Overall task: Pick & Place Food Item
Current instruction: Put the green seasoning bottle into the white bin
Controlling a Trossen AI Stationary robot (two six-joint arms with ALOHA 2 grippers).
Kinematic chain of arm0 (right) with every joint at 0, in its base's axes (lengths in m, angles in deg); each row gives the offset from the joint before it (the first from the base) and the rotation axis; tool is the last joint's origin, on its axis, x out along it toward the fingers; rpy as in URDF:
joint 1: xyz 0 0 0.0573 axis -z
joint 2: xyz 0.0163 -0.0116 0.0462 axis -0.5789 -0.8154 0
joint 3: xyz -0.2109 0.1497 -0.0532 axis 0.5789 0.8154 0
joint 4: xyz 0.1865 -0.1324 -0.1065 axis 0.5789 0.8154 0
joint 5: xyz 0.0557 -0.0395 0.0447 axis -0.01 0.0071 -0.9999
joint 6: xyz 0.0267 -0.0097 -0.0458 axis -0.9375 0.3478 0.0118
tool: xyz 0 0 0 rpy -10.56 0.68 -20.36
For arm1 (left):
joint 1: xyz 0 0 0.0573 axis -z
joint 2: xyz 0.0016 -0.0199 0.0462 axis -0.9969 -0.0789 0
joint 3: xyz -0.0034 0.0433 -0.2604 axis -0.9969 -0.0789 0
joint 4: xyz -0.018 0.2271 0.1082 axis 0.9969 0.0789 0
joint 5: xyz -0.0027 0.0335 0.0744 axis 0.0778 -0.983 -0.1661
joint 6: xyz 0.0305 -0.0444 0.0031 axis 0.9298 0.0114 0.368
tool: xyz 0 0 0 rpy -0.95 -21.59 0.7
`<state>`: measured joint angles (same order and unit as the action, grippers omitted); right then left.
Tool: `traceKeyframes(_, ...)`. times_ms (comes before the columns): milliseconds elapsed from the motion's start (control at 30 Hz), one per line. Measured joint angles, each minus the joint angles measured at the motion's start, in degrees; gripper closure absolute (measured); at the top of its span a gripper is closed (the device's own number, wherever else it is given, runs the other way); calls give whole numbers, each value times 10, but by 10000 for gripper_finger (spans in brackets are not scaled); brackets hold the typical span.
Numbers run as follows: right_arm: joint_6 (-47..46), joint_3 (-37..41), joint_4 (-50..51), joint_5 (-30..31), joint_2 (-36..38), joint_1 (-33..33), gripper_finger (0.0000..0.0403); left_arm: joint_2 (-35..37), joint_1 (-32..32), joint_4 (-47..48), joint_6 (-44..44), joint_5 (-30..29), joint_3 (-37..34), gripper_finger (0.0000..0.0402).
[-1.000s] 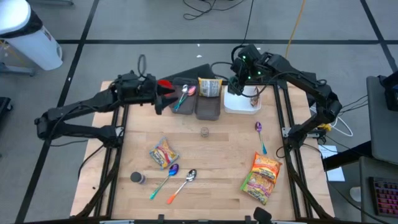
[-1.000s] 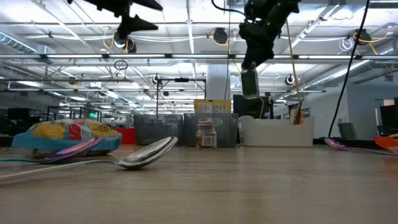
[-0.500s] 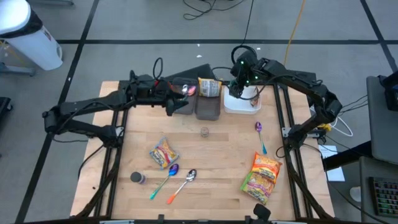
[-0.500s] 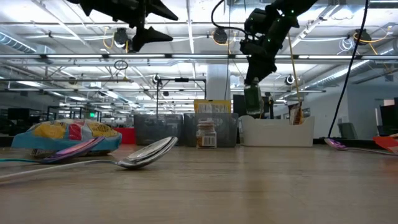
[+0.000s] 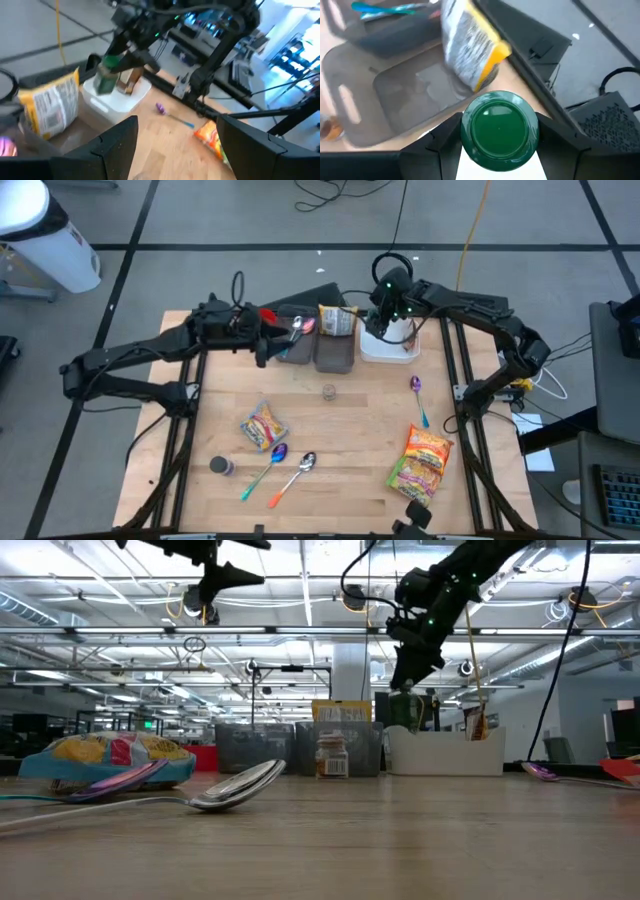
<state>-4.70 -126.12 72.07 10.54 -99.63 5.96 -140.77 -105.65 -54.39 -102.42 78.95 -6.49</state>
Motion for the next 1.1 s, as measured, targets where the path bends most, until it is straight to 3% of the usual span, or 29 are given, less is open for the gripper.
traceKeyframes(667, -6, 1, -70, -14, -58, 17, 204, 6, -5, 26, 8, -5, 0, 128)
traceKeyframes(1100, 110, 1, -85, -36, -61, 26, 204, 6, -5, 36, 9, -5, 0, 128)
